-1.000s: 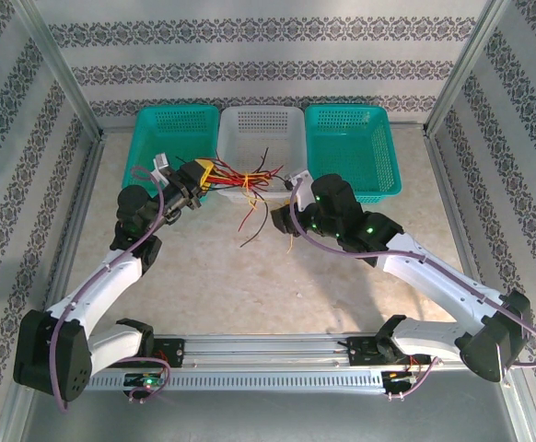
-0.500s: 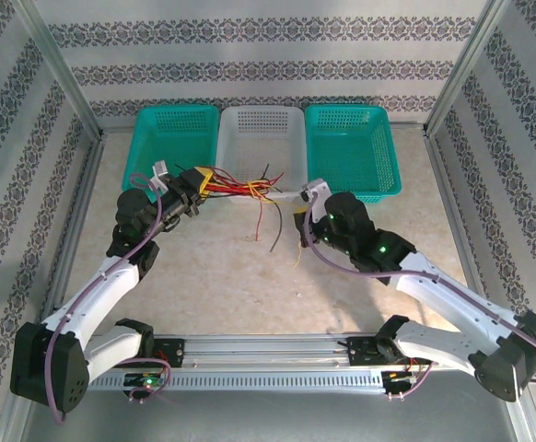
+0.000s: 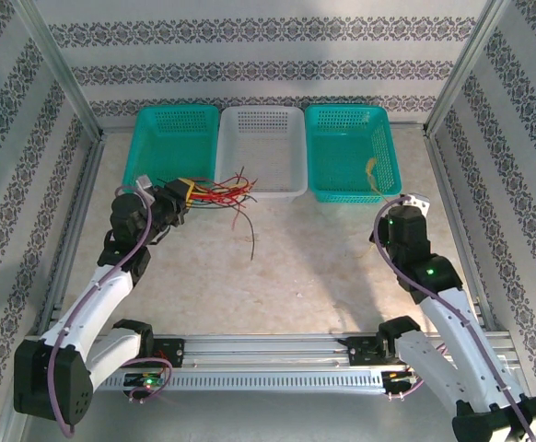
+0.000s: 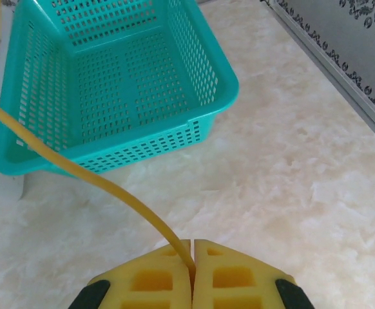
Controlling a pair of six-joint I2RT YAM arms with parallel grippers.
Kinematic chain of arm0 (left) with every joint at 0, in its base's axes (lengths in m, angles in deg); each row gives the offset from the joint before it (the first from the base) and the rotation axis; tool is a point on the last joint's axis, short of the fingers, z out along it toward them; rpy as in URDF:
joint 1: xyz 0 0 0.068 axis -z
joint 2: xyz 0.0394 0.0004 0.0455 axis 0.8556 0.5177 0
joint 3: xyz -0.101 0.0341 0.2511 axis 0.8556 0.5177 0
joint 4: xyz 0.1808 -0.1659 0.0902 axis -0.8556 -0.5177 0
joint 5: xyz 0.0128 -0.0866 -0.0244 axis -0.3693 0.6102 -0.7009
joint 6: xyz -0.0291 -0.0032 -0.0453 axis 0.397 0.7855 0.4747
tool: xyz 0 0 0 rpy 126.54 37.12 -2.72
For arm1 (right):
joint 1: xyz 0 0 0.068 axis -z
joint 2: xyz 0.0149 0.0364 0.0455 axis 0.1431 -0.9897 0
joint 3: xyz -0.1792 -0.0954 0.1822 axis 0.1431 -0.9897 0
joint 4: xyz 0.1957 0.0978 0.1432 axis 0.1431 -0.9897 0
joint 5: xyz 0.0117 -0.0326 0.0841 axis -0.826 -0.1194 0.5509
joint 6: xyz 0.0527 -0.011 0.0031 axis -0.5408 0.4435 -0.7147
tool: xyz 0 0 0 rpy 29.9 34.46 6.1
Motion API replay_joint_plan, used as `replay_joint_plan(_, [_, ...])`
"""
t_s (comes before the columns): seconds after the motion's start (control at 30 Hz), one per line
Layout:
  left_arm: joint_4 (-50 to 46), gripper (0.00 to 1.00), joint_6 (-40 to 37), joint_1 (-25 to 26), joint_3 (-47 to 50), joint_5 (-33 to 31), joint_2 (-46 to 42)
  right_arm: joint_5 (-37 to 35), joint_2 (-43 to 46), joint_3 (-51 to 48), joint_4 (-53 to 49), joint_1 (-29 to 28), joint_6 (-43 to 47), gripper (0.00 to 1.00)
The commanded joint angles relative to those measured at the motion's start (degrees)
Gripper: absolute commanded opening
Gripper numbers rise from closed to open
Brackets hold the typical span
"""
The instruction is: Untangle the cables
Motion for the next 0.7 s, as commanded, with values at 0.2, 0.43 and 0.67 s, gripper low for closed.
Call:
replay_joint_plan(0.2, [6.57, 0.0, -3.46, 14.18, 4.63, -3.55, 7.66, 7.04, -0.1, 6.18, -2.62, -1.7, -2.46, 0.0])
replay_joint_plan(0.43, [20.83, 0.22, -2.23, 22.98, 4.47, -6.34, 22.29, 8.29, -1.16, 9.75, -2.37, -7.76, -1.74, 0.0])
replay_joint_plan(0.67, [30.71, 0.99, -1.4, 23.5, 2.19, 2.25, 32.29, 12.26, -5.27, 13.99, 0.09, -17.17, 1.32, 0.0])
